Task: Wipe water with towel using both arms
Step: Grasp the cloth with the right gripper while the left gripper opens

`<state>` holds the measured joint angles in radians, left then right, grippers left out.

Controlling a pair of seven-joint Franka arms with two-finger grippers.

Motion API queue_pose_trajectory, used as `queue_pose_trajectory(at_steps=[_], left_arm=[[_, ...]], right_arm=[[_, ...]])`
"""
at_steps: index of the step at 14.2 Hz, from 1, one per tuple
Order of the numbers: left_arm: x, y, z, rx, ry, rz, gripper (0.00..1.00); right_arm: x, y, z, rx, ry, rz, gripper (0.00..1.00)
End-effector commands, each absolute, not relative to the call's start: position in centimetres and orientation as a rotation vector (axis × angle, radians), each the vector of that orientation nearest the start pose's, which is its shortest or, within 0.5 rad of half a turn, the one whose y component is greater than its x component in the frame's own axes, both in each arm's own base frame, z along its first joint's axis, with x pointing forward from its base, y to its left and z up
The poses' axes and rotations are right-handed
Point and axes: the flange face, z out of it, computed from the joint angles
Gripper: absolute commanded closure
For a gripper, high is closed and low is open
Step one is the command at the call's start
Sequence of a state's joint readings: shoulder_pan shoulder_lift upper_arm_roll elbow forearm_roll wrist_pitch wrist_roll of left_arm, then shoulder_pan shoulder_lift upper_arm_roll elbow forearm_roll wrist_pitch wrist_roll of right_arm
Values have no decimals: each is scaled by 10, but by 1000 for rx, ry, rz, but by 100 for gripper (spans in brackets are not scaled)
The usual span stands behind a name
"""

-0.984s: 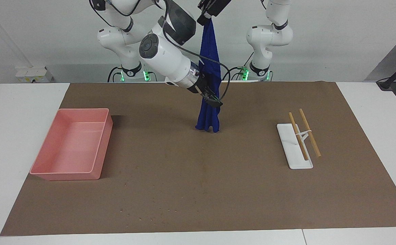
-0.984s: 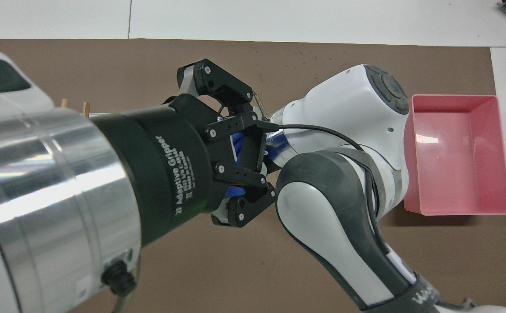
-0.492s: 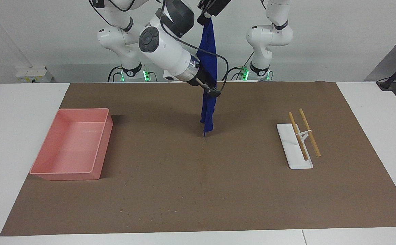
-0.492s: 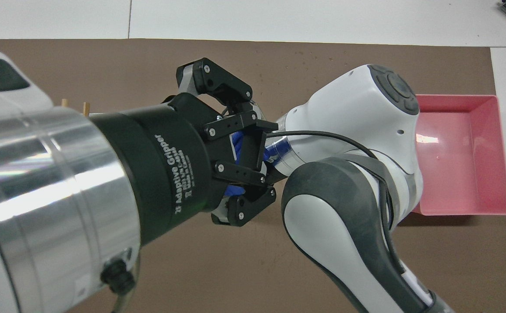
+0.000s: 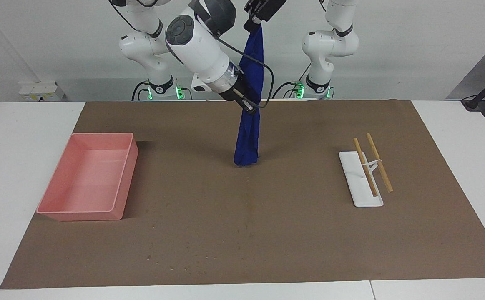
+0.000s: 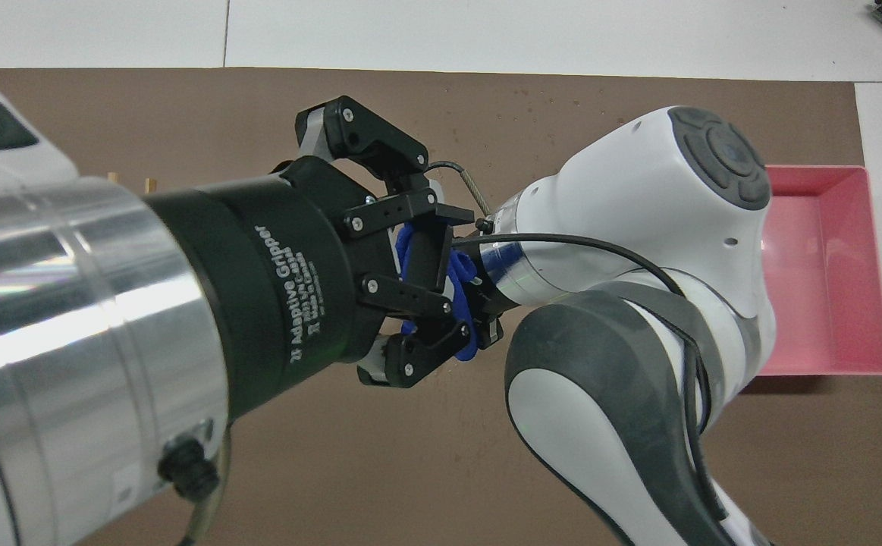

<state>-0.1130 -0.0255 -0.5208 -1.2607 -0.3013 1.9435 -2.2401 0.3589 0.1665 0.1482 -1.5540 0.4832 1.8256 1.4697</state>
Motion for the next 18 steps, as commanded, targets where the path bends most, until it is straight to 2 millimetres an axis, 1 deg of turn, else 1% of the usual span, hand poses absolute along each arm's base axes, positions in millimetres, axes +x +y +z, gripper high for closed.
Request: queue_pose_trajectory(at_steps=[1, 3, 5, 6, 7, 8, 9, 10, 12, 13, 14, 15, 16, 17, 18], left_arm=[[420, -325, 839, 1694, 1747, -215, 100], [417, -317, 838, 1748, 1737, -208, 100], [418, -316, 837, 1759, 1742, -208, 100], [417, -314, 835, 1774, 1747, -205, 89], [419, -308, 835, 1780, 1751, -194, 69], [417, -307, 837, 1791, 1740, -185, 42], [417, -307, 836, 1805, 1729, -180, 11], [416, -306, 836, 1811, 1728, -177, 0], [416, -305, 832, 1852, 1729, -177, 0], [417, -297, 833, 1867, 1726, -165, 0], [419, -291, 832, 1877, 1724, -156, 0], [422, -288, 827, 1884, 1734, -154, 0], [423, -282, 828, 1882, 1738, -145, 0], [426, -277, 824, 1889, 1744, -139, 0], [426, -267, 820, 1907, 1744, -119, 0]], right_arm=[[541, 319, 592, -2375, 1355, 393, 100], [545, 315, 603, -2409, 1346, 300, 100], [549, 312, 616, -2448, 1313, 191, 100], [552, 313, 615, -2470, 1286, 166, 100], [555, 312, 617, -2476, 1266, 144, 100], [559, 312, 617, -2469, 1251, 122, 100], [562, 312, 618, -2462, 1241, 95, 100], [564, 311, 620, -2462, 1225, 58, 100], [567, 308, 620, -2493, 1171, 16, 100], [569, 305, 620, -2514, 1123, -5, 100], [576, 293, 619, -2547, 1071, -42, 100], [587, 280, 614, -2572, 1025, -76, 100], [596, 272, 614, -2560, 996, -121, 100], [608, 263, 608, -2545, 979, -162, 100], [620, 261, 590, -2558, 964, -164, 100]])
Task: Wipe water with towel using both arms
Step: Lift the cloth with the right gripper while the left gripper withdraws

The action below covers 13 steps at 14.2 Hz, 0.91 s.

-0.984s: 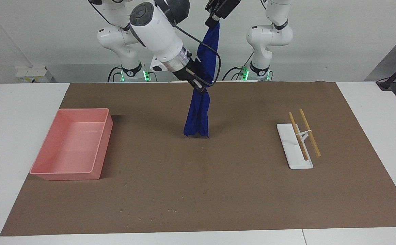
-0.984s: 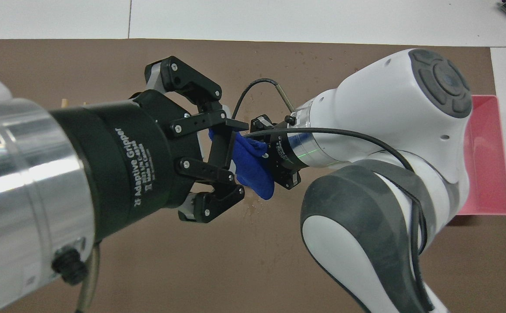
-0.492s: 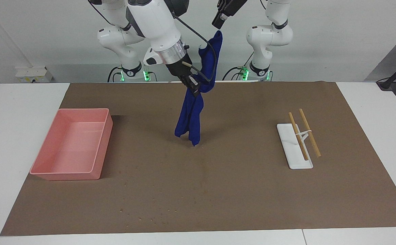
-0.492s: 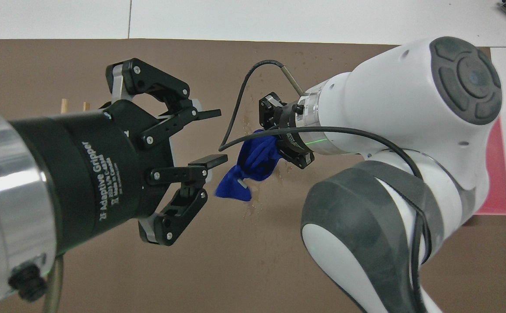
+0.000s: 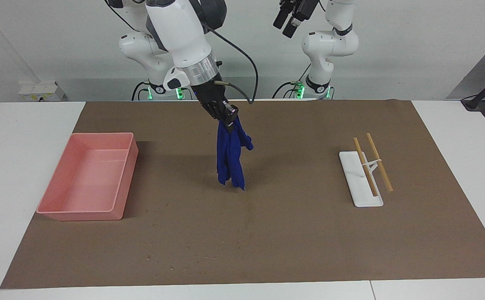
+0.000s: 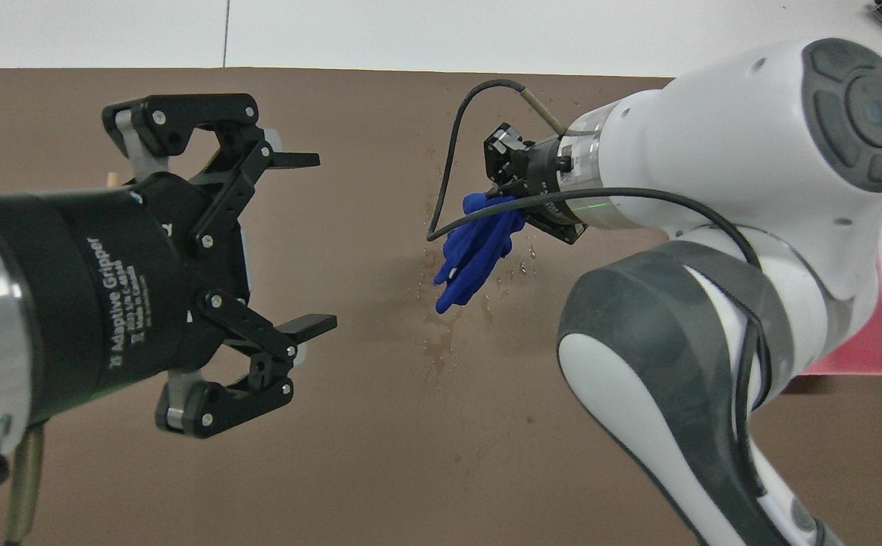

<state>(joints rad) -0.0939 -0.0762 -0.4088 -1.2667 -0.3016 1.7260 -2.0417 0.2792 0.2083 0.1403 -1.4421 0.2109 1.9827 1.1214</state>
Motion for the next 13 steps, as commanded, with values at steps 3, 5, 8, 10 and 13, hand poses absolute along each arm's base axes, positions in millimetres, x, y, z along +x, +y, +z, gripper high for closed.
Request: queue_pose_trajectory(at_steps=[3, 5, 8, 10, 13], left_arm=[[421, -239, 800, 2000, 1718, -58, 0], [417, -215, 783, 2114, 1636, -7, 0], [418, -161, 764, 2324, 1440, 31, 0], [422, -120, 753, 2442, 1266, 75, 0], [422, -75, 721, 2676, 966, 158, 0]], right_arm=[[670, 257, 565, -2562, 861, -282, 100], [704, 258, 542, -2520, 790, -406, 100], [741, 262, 505, -2465, 670, -566, 100], [746, 272, 478, -2423, 671, -599, 100], [725, 316, 411, -2426, 633, -593, 100]])
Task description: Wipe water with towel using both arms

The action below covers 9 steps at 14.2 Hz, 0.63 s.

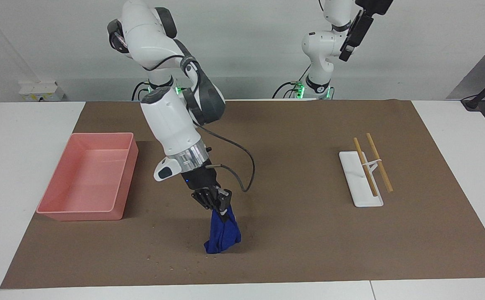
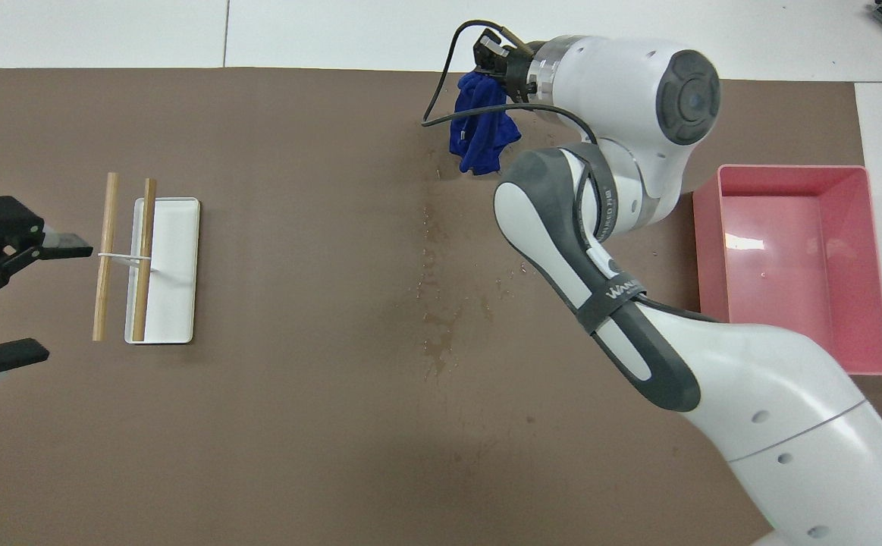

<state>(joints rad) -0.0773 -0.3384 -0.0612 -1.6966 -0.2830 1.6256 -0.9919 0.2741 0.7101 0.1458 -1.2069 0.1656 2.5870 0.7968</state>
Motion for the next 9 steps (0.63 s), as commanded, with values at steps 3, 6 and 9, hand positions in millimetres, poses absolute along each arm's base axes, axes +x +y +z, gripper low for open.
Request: queue_pose_trajectory(at_steps=[3, 6, 9], left_arm=[[429, -53, 686, -3213, -810, -181, 0], [441, -29, 654, -3212, -487, -140, 0], [471, -24, 627, -3154, -302, -82, 0]], right_arm=[[697, 338, 351, -2454, 619, -561, 100], [673, 339, 326, -2505, 625, -502, 100], [643, 347, 309, -2532, 691, -413, 100]])
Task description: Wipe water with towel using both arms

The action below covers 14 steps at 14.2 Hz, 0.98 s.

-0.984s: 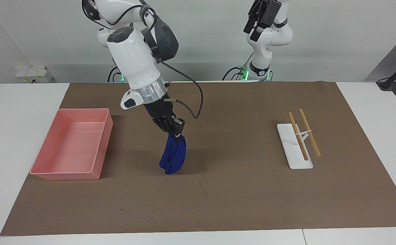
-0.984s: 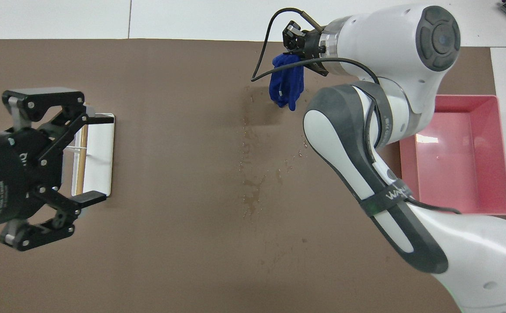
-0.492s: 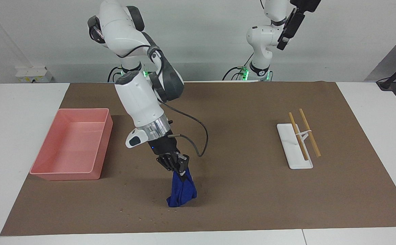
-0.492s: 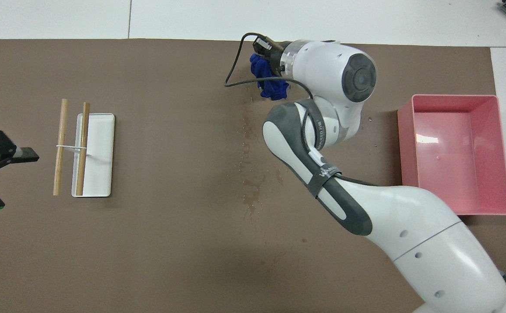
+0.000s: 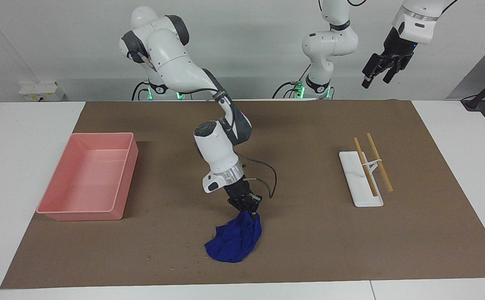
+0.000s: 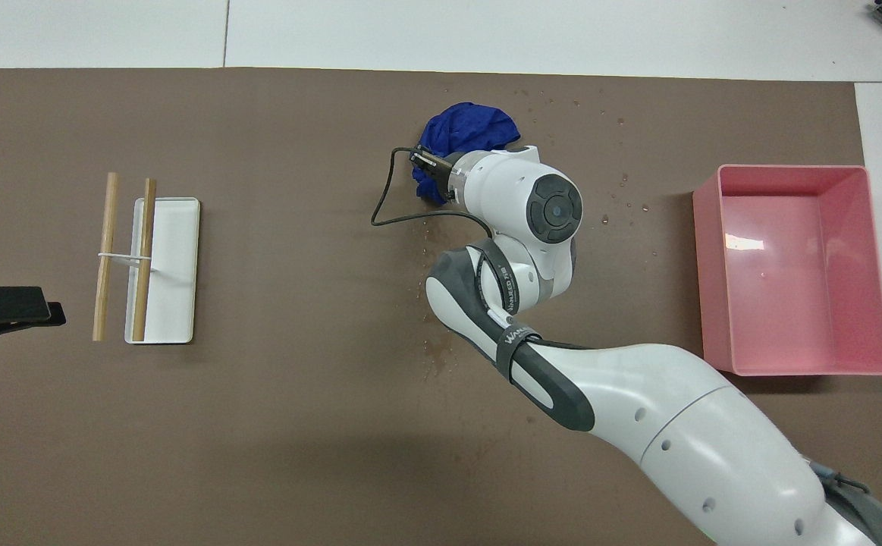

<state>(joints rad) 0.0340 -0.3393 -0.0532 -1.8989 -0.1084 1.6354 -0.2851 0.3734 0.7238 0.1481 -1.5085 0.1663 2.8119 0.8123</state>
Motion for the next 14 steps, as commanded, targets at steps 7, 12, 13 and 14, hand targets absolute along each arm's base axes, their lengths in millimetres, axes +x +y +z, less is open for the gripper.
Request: queue_pose_trajectory(at_steps=[7, 12, 13, 14], left_arm=[[521, -22, 589, -3113, -110, -56, 0], [563, -12, 592, -3095, -97, 69, 0], [571, -12, 599, -3103, -102, 78, 0], [569, -11, 596, -3097, -102, 103, 0]], right_arm=[[558, 338, 291, -2696, 855, -112, 100], [461, 348, 289, -2831, 877, 60, 100], [445, 355, 285, -2856, 858, 79, 100], [429, 360, 283, -2879, 826, 92, 100]])
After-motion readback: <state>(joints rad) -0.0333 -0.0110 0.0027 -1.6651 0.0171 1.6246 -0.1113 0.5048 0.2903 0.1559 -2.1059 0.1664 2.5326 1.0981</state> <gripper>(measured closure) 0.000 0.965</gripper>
